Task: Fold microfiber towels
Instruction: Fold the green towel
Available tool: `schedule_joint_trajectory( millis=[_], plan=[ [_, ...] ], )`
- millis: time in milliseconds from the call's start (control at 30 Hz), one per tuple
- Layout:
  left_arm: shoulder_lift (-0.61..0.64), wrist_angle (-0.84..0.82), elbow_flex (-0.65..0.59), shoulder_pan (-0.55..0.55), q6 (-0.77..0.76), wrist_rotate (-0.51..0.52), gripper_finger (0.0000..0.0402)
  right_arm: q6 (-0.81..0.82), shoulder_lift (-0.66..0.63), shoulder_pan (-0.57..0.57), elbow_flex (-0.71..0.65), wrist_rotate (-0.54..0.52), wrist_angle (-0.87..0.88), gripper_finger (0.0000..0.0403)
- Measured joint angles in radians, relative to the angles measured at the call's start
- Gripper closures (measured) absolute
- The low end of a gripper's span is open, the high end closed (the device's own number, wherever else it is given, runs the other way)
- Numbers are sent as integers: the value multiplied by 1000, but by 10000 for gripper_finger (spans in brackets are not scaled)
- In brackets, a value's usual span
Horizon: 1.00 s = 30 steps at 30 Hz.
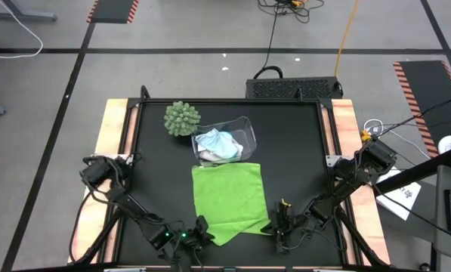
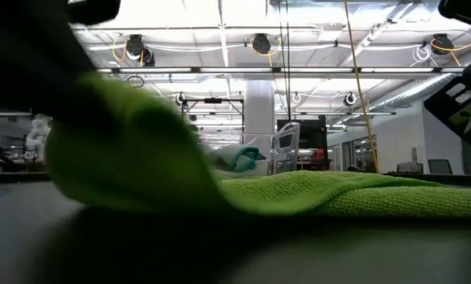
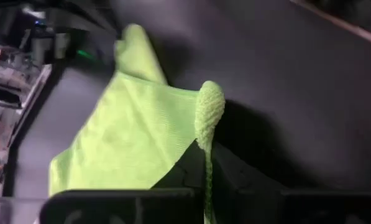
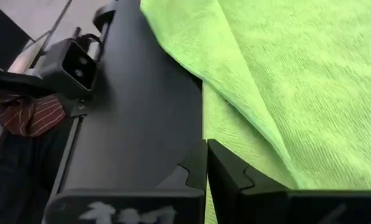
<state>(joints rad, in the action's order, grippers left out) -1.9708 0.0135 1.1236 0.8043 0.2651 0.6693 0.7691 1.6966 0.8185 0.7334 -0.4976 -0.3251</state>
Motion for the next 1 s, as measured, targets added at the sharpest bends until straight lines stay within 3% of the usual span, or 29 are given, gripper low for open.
schedule_joint_trajectory(
  millis=[367,800,1000],
  plan=[
    [156,-93,0,-58,-87,45,397,-277,-1,13,0,-17,-95,393],
    [298,-93,1,-125,-118,125,399,-315,-1,-71,0,-45,-40,235],
    [305,-98,1,-130,-110,118,399,-361,-6,-101,0,-110,-36,199]
  ],
)
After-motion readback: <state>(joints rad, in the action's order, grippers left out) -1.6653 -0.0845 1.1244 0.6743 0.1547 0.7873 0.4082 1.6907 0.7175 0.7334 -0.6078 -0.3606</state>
